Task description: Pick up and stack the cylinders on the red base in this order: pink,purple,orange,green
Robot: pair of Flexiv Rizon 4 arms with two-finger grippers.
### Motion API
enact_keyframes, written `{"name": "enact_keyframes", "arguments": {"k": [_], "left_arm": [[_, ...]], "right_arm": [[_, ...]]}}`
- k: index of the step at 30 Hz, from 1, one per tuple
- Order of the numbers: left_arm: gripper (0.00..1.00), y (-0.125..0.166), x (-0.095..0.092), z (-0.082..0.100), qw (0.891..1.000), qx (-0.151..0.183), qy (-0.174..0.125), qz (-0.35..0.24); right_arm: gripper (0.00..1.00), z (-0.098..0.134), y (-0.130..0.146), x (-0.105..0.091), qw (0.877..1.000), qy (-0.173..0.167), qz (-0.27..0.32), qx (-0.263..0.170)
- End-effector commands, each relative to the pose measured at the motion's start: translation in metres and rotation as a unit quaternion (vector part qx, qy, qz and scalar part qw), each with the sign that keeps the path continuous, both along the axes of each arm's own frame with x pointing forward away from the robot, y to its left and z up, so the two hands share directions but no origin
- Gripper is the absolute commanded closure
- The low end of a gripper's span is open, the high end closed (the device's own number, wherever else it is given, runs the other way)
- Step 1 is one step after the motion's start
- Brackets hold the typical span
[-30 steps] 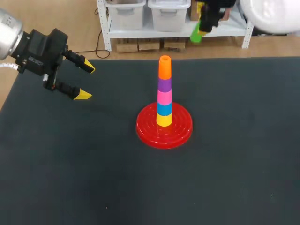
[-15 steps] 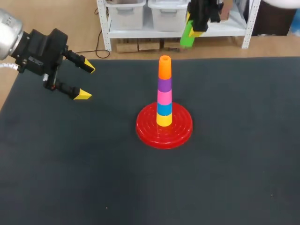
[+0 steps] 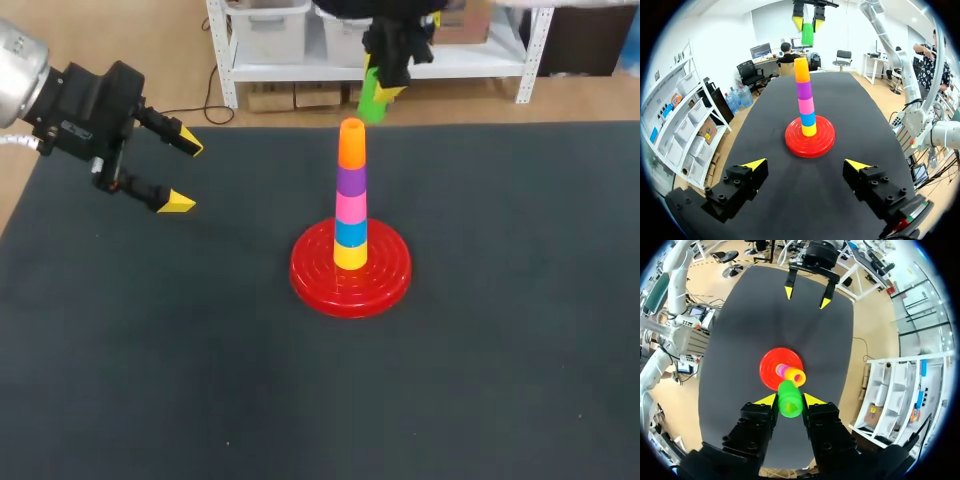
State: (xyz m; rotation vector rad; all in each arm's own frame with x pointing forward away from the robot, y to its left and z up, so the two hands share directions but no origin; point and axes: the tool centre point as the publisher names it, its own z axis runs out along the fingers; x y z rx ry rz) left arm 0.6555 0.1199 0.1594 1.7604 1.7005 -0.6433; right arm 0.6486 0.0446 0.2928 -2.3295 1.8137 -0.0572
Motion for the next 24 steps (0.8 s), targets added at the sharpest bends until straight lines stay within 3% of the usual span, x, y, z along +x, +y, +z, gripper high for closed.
{"name": "enact_keyframes", "arguments": {"k": [1, 9, 24], "left_arm": [[0.0, 0.001, 0.001, -0.001, 1.0, -0.001, 0.0, -0.001], [0.0, 0.001, 0.001, -0.001, 1.0, -0.001, 0.0, -0.001], [0.0, 0.001, 0.001, -0.001, 1.0, -0.001, 0.0, -0.001]], "right_arm": [[1.0, 0.002, 0.008, 0.009, 1.0, 0.02, 0.006, -0.015], [1.0, 0.001, 0.013, 0.013, 0.998, 0.061, 0.01, -0.021], [1.0, -0.018, 0.016, 0.015, 0.997, 0.073, 0.006, -0.036]]}}
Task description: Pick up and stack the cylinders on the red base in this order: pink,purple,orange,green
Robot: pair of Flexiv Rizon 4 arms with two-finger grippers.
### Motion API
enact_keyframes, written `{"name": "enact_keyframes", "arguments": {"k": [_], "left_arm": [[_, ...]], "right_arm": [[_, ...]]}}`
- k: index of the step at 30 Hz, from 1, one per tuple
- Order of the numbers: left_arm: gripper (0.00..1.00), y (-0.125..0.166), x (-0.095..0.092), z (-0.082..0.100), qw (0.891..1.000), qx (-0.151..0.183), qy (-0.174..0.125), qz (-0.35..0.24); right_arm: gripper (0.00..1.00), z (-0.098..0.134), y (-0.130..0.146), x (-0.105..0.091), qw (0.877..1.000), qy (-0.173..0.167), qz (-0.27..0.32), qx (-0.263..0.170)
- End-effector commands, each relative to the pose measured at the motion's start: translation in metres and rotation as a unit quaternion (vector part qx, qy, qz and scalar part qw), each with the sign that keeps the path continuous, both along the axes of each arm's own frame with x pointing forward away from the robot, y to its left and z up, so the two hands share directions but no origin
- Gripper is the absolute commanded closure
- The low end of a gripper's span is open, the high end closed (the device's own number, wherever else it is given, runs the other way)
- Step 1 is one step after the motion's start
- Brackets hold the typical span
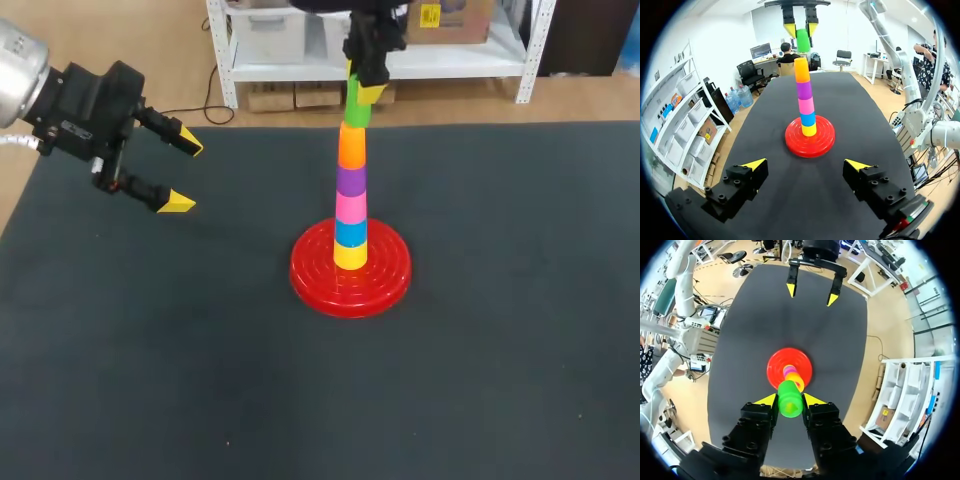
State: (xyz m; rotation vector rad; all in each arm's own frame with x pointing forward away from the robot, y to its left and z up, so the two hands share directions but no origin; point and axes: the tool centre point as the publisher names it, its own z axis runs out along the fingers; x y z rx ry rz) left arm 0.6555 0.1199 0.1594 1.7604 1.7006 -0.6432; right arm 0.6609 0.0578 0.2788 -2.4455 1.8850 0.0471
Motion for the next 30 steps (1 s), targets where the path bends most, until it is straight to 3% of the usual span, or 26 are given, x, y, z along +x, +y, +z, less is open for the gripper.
{"name": "enact_keyframes", "arguments": {"k": [1, 30], "left_arm": [[0.0, 0.001, 0.001, -0.001, 1.0, -0.001, 0.0, -0.001], [0.0, 0.001, 0.001, -0.001, 1.0, -0.001, 0.0, -0.001]], "right_arm": [[1.0, -0.006, 0.003, 0.003, 1.0, 0.005, -0.002, -0.005], [1.0, -0.014, 0.005, 0.008, 1.0, 0.002, -0.001, -0.01]]}}
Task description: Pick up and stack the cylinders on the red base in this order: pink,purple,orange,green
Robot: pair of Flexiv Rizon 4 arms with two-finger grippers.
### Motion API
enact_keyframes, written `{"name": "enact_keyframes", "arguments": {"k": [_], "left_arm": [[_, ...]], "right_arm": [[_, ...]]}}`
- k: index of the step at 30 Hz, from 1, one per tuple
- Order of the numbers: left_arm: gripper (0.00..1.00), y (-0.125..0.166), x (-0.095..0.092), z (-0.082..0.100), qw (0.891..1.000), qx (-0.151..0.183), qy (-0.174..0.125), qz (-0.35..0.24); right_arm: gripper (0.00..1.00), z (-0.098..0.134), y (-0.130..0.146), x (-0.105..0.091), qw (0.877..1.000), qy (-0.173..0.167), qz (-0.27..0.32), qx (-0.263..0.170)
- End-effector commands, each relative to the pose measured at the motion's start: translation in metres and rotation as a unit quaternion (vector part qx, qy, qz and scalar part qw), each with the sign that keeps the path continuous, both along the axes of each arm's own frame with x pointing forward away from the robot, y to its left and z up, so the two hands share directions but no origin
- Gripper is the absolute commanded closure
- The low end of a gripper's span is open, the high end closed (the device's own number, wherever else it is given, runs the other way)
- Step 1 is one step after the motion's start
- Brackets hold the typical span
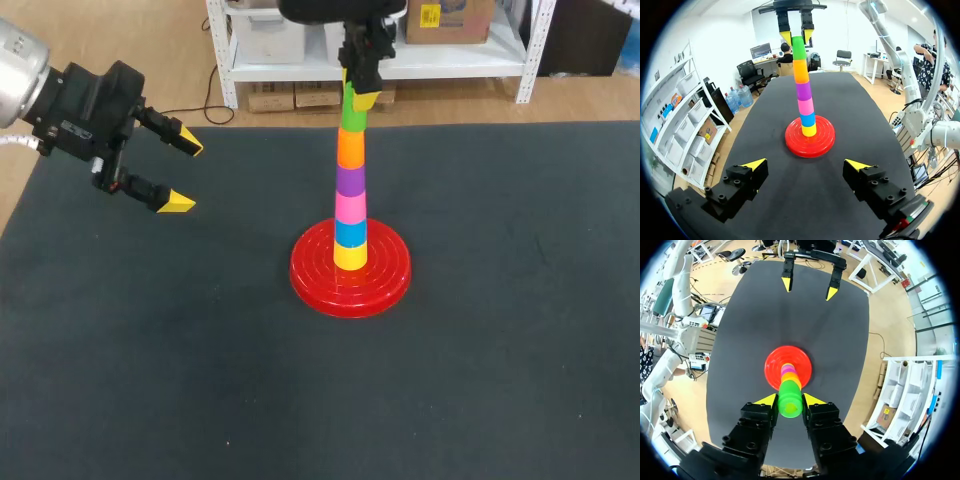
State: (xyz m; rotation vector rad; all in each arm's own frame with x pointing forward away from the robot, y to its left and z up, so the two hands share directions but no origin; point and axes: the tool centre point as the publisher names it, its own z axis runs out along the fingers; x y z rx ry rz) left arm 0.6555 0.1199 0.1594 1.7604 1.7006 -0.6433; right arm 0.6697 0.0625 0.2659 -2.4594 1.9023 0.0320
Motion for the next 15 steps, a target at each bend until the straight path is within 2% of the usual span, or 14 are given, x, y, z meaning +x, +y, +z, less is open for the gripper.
{"name": "enact_keyframes", "arguments": {"k": [1, 15], "left_arm": [[0.0, 0.0007, 0.0007, -0.0007, 1.0, -0.001, 0.0, -0.001], [0.0, 0.0007, 0.0007, -0.0007, 1.0, -0.001, 0.0, -0.001]], "right_arm": [[1.0, -0.001, 0.0002, -0.0002, 1.0, -0.001, 0.001, 0.002], [1.0, -0.004, 0.0006, -0.0011, 1.0, -0.001, 0.007, -0.008]]}}
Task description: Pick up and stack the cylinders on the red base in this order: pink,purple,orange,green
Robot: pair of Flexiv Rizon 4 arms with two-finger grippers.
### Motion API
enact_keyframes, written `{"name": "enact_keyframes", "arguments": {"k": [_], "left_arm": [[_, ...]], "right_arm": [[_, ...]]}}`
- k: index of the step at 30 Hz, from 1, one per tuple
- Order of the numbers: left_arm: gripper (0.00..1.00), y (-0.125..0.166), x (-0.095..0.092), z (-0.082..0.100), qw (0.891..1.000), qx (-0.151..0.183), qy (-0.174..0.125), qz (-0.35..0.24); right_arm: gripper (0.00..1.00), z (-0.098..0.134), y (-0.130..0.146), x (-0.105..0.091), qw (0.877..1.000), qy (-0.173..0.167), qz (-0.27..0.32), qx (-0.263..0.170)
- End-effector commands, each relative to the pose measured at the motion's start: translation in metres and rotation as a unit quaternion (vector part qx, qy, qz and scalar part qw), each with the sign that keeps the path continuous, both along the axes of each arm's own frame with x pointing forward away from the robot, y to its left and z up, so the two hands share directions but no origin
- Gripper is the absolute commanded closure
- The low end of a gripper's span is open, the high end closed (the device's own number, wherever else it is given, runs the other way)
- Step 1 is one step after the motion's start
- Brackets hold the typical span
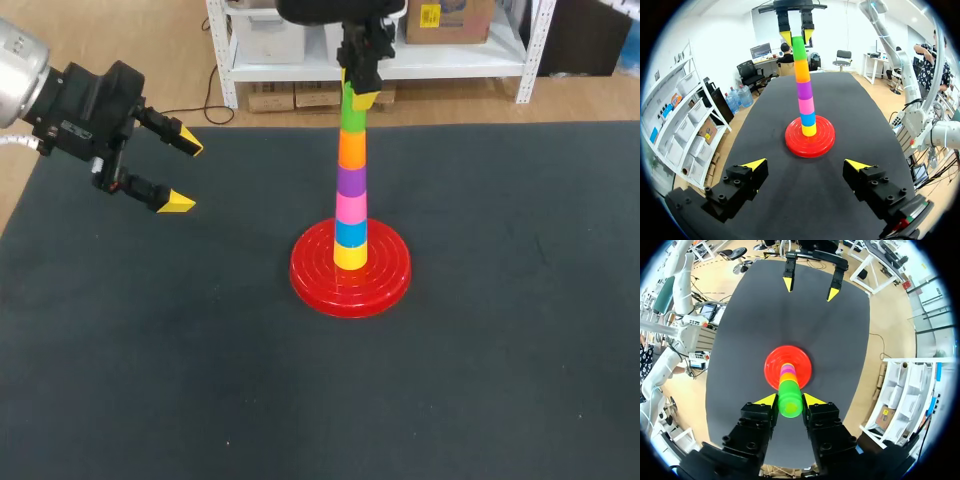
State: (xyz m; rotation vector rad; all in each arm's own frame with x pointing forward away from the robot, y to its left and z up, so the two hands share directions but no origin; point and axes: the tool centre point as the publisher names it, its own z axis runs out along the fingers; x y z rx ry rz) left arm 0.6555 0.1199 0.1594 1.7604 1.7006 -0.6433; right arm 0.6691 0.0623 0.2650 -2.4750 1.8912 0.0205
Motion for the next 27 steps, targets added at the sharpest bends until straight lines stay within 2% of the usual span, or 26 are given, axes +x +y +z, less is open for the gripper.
{"name": "enact_keyframes", "arguments": {"k": [1, 10, 27], "left_arm": [[0.0, 0.001, 0.001, -0.001, 1.0, -0.001, 0.0, -0.001], [0.0, 0.001, 0.001, -0.001, 1.0, -0.001, 0.0, -0.001], [0.0, 0.001, 0.001, -0.001, 1.0, -0.001, 0.0, -0.001]], "right_arm": [[1.0, -0.005, 0.001, -0.001, 1.0, 0.0, 0.002, -0.007], [1.0, -0.012, 0.001, 0.0, 1.0, -0.003, 0.004, -0.024], [1.0, -0.019, -0.002, -0.001, 1.0, 0.003, -0.005, -0.03]]}}
